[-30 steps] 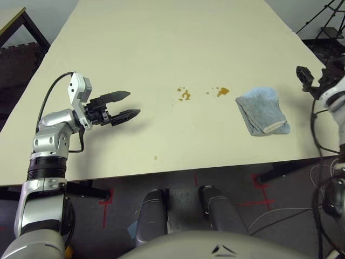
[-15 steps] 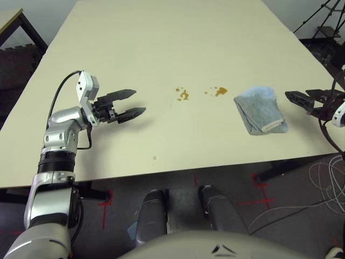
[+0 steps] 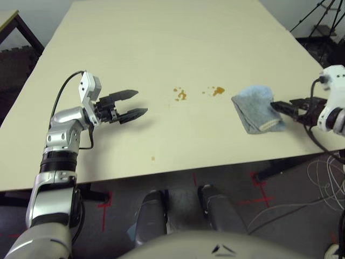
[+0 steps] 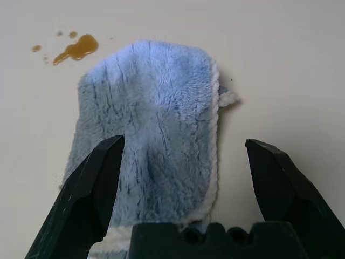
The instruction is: Wipe the water off the table with a rag.
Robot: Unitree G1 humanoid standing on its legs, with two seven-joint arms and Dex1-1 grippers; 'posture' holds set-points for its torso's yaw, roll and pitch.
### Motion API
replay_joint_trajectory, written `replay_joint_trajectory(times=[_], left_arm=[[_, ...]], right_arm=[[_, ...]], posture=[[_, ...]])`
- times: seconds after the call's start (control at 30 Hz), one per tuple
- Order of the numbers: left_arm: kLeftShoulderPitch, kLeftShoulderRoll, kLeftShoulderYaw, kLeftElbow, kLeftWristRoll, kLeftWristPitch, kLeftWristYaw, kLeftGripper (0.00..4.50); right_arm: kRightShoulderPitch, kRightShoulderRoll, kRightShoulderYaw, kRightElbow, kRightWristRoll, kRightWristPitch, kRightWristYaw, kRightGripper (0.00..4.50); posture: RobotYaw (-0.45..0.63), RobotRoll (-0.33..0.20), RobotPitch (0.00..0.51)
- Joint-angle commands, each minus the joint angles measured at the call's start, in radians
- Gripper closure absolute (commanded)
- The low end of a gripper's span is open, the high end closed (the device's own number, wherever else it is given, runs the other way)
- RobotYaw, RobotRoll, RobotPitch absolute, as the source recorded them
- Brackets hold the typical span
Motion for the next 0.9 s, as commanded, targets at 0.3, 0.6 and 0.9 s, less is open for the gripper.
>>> replay_joint_trajectory(times=[0.3, 0.6, 0.9], left_arm=[[0.043, 0.02, 0.013, -0.054, -0.004, 0.017, 0.004, 0.0], [0.051, 0.02, 0.022, -0.069, -0.003, 0.026, 0.008, 0.0], [0.041, 0.017, 0.018, -0.059, 0.001, 0.026, 0.009, 0.0]], right_arm=[[-0.029, 0.072, 0.048, 0.086, -0.086, -0.069, -0.049, 0.01], [-0.019, 0.107, 0.064, 0.091, -0.091, -0.052, -0.029, 0.01], [0.024, 0.124, 0.09, 0.037, -0.082, -0.014, 0.004, 0.4]], posture=[[-0.15, 0.0, 0.136], [-0.14, 0.0, 0.139], [-0.15, 0.0, 0.143]])
